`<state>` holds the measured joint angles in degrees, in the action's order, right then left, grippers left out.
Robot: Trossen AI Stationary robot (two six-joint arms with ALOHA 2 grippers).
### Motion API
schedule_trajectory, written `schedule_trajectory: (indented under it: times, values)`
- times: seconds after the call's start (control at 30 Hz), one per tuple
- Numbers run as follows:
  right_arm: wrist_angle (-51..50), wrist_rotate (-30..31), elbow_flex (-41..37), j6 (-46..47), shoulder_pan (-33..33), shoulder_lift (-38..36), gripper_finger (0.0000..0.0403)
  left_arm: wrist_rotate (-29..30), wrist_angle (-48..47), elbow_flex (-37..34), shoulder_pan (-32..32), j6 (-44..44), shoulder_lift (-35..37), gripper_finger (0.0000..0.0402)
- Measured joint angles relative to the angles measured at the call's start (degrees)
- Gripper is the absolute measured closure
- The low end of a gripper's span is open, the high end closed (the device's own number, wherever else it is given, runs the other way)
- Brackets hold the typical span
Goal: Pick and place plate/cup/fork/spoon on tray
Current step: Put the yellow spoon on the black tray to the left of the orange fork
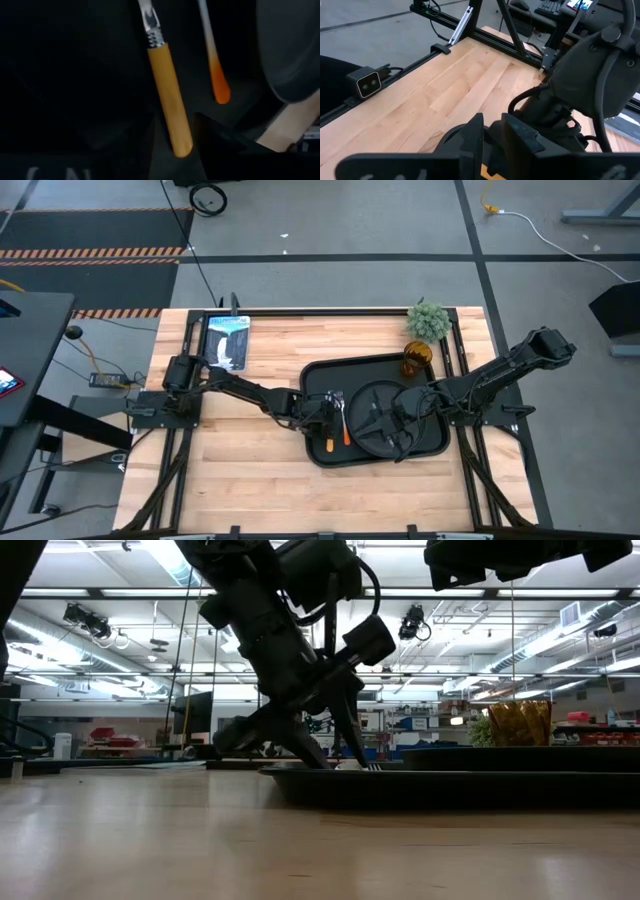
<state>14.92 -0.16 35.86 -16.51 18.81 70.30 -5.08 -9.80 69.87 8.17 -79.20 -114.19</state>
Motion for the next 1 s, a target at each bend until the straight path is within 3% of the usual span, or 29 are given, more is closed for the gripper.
schedule_trajectory:
  times: [1.0]
  values:
    - [0.0, 0.1, 0.0, -0.1, 0.0, 0.0, 0.0328, 2.1, 4.0, 0.1, 2.4, -1.5, 0.1, 0.026]
